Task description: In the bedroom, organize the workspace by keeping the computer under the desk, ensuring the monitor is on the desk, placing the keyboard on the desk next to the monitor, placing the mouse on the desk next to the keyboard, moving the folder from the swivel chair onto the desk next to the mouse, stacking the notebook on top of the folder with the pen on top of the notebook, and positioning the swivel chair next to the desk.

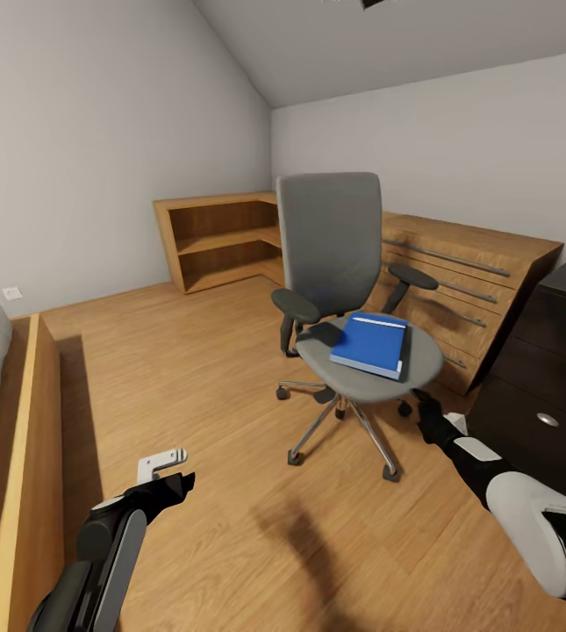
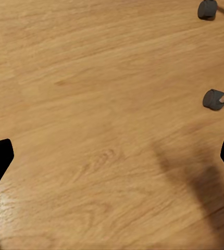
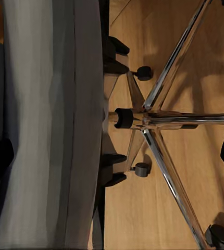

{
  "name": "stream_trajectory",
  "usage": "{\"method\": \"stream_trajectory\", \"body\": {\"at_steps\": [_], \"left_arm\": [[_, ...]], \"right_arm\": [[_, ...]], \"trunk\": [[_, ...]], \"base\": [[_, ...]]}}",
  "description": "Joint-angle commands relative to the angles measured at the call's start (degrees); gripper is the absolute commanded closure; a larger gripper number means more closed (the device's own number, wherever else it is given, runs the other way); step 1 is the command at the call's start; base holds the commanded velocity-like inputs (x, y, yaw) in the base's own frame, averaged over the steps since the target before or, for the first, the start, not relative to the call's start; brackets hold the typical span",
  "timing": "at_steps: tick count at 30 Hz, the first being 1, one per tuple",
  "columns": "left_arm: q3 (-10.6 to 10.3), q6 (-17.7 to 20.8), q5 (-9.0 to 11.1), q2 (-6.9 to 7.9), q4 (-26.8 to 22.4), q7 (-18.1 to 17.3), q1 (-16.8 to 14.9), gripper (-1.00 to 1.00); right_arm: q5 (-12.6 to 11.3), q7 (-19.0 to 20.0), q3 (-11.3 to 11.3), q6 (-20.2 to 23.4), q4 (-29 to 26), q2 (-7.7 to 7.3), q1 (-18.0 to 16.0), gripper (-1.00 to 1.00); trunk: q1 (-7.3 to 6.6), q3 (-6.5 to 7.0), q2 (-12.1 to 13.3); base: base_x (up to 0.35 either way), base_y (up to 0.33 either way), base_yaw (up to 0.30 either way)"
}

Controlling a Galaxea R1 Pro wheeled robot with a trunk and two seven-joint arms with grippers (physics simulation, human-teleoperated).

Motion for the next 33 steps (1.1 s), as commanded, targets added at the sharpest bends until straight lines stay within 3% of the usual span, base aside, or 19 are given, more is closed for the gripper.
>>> {"method": "stream_trajectory", "body": {"at_steps": [1, 6, 14, 15, 19, 24, 33], "left_arm": [[0.1, 0.2, 0.6, -0.05, -0.1, 0.4, 0.0, -1.00], [0.1, 0.2, 0.6, -0.08, 0.0, 0.4, -0.1, -1.00], [0.0, 0.2, 0.6, -0.12, 0.0, 0.4, 0.0, -1.00], [0.0, 0.2, 0.6, -0.13, 0.0, 0.4, -0.1, -1.00], [0.0, 0.2, 0.6, -0.13, 0.0, 0.4, 0.0, -1.00], [0.0, 0.2, 0.6, -0.14, 0.0, 0.4, 0.0, -1.00], [0.0, 0.2, 0.6, -0.14, 0.0, 0.3, -0.1, -1.00]], "right_arm": [[0.0, 0.2, -0.5, 0.3, 0.0, 0.23, 0.0, -1.00], [0.2, 0.2, -0.5, 0.3, 0.0, 1.26, 0.0, -1.00], [0.3, 0.3, -0.4, 0.3, 0.1, 1.71, 0.0, -1.00], [0.3, 0.3, -0.4, 0.3, 0.1, 2.64, 0.0, -1.00], [0.4, 0.6, -0.2, 0.6, 0.0, 3.57, 0.1, -1.00], [2.0, 0.7, -0.2, 0.6, 0.0, 3.78, 0.1, -1.00], [2.4, 0.8, -0.2, 0.6, 0.0, 3.81, 0.1, -1.00]], "trunk": [[-0.01, -0.05, 0.0], [-0.01, -0.05, 0.0], [-0.01, -0.05, 0.0], [-0.01, -0.05, 0.0], [-0.01, -0.05, 0.0], [-0.01, -0.05, 0.0], [-0.01, -0.05, 0.0]], "base": [[-0.003, 0.000, 0.000], [-0.001, 0.000, 0.000], [0.000, 0.000, 0.000], [0.000, 0.000, 0.000], [0.000, 0.000, 0.000], [0.000, 0.000, 0.000], [0.130, 0.000, 0.000]]}}
